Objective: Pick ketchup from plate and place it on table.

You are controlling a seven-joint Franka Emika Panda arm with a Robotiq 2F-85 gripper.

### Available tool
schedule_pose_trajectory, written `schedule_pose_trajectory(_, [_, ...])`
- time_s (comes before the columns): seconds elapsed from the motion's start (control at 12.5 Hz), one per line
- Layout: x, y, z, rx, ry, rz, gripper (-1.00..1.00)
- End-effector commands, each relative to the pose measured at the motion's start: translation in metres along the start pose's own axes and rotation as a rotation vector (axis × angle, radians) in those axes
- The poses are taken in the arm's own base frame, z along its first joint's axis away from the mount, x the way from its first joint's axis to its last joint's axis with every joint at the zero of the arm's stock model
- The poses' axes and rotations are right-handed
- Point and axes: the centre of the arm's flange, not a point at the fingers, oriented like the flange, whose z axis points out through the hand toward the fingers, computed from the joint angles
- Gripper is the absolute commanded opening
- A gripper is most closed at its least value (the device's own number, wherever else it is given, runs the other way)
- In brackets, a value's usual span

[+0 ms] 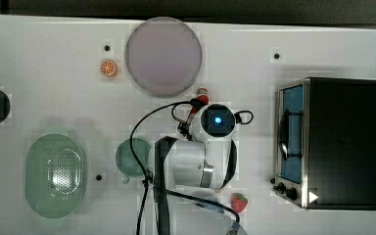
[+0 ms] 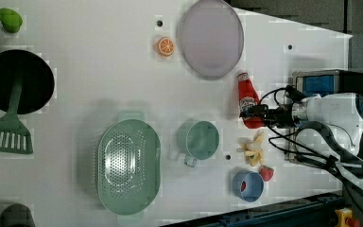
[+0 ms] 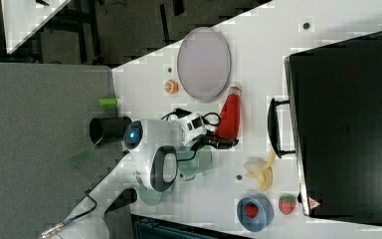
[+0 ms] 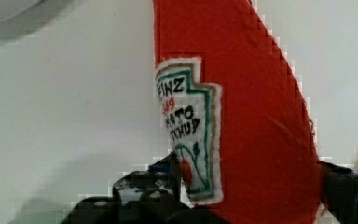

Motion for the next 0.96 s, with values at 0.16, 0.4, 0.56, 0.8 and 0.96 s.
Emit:
schedule_pose_trajectory(0.16, [0.018,-0.012,-0.062,0.037,0.123,0.042,1.00])
schedule_pose_trajectory(0.4, [0.030,-0.023,-0.137,0.066,0.214,0.058,1.00])
schedule_pose_trajectory(0.56, [0.033,-0.030,-0.183,0.071,0.206,0.134,1.00])
schedule_pose_trajectory(0.8, [0.033,-0.042,-0.248,0.079,0.178,0.299,1.00])
schedule_pose_trajectory(0.96, [0.028,-0.045,-0.280,0.064,0.136,0.379,1.00])
